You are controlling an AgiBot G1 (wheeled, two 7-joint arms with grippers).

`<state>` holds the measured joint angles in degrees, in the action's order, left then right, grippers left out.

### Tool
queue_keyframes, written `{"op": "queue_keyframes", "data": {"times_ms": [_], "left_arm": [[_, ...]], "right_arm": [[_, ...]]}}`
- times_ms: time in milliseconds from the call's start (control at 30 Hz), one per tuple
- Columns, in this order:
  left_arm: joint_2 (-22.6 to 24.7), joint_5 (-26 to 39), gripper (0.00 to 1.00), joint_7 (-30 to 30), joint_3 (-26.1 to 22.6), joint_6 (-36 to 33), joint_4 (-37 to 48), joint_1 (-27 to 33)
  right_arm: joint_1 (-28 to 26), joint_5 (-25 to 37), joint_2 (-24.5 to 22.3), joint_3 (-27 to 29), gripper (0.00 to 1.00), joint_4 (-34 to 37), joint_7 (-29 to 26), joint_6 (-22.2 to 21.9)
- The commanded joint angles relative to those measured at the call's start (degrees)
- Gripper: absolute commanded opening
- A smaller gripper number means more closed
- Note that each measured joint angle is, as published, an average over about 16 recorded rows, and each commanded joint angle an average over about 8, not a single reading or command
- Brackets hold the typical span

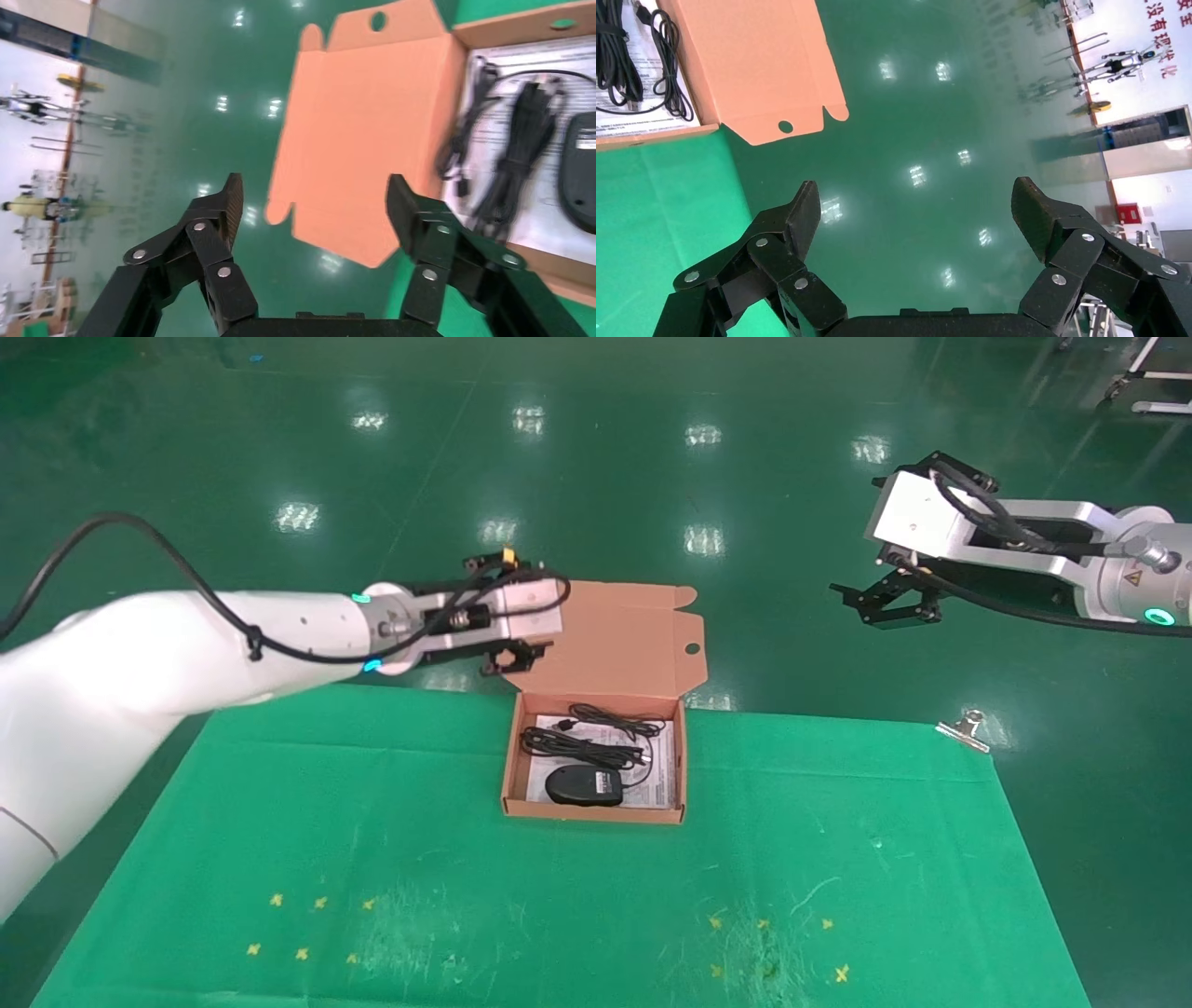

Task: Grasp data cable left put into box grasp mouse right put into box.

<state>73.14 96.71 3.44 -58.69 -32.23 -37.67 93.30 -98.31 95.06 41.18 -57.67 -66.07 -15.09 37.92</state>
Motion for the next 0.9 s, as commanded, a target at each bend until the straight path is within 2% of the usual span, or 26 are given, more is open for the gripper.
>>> {"op": "queue_keyframes", "data": {"times_ms": [33, 233, 900], "left_arm": [[-0.18, 0.11, 1.00, -0.20, 0.05, 0.19, 0.01, 0.84], [-2.77, -3.39, 1.00, -1.18, 2.88, -3.08, -2.29, -0.63], [-16.40, -23.24, 1.00, -6.20, 18.23, -22.51, -15.26, -12.63]], "right_arm": [[-0.69, 0.36, 0.07, -0.08, 1.00, 0.17, 0.20, 0.23], [1.27, -2.87, -0.24, 2.52, 1.00, -0.13, 0.51, 3.53], [14.95, -22.27, -2.52, 17.60, 1.00, -2.98, 1.98, 20.59]]}}
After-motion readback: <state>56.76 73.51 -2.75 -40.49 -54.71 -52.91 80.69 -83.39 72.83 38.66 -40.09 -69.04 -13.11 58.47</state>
